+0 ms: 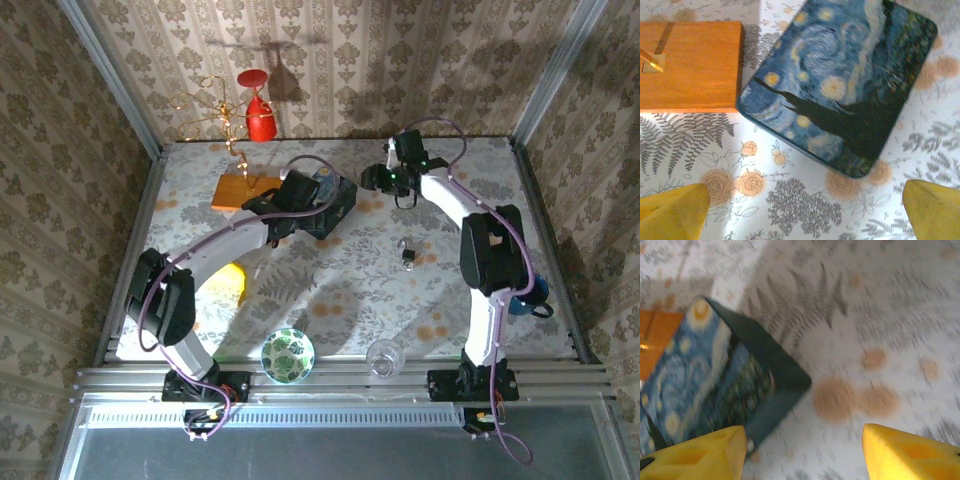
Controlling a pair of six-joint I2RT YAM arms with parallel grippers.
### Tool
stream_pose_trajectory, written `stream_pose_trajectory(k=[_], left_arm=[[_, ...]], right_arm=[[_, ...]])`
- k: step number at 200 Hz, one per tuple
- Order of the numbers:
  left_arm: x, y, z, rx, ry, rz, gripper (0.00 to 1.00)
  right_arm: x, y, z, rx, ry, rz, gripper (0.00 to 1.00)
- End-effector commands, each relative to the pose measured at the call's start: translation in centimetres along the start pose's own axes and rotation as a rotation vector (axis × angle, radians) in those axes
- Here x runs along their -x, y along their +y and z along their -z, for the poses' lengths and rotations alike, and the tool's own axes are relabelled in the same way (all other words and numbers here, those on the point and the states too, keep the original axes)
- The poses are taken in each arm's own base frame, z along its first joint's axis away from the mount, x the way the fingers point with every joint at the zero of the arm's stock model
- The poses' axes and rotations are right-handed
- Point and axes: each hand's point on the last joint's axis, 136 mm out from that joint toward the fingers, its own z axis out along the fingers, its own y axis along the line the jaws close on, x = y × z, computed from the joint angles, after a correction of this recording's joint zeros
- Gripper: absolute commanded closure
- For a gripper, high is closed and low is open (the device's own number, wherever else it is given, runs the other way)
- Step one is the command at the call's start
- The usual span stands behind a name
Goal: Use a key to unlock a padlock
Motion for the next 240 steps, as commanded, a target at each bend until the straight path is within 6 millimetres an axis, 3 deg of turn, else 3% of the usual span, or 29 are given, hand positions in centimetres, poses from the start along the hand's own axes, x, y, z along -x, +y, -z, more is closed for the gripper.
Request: stream_pose_trajectory(k=[1, 52, 70, 111, 134, 165, 176, 240], left_arm=[[0.2, 0.6, -1.0, -0.061, -0.015, 0.174, 0.0], [0.3, 0.8, -3.8, -0.152, 0.013, 0.296, 0.01], [0.6, 0.7, -4.6, -0.164, 0.018, 0.299, 0.06], [0.1, 0.6, -6.8, -0.178, 0.061, 0.313, 0.21], [-0.4, 0.4, -7.7, -0.183, 0.086, 0.301, 0.32], [-0.6, -1.1, -8.3, -0.249, 0.11, 0.277, 0.39], [-0.6, -1.8, -8.4, -0.278, 0.123, 0.261, 0.46], [-1.3, -6.4, -8.8, -0.399, 0.18, 0.189, 0.52]], right_arm=[[2.1, 2.2, -2.5, 0.097, -0.029, 0.055, 0.37], [3.2, 4.9, -7.0, 0.208, 0.017, 0.082, 0.41], [2.5, 5.4, -7.6, 0.204, 0.046, 0.099, 0.44], [-0.4, 4.4, -8.2, 0.176, 0.108, 0.087, 0.53], [-1.9, 3.9, -7.4, 0.143, 0.121, 0.091, 0.56], [-3.6, 2.9, -5.3, 0.093, 0.124, 0.08, 0.73], [-4.1, 2.6, -4.3, 0.074, 0.116, 0.074, 0.78], [-8.2, -0.2, 1.1, -0.052, 0.093, -0.014, 0.79]])
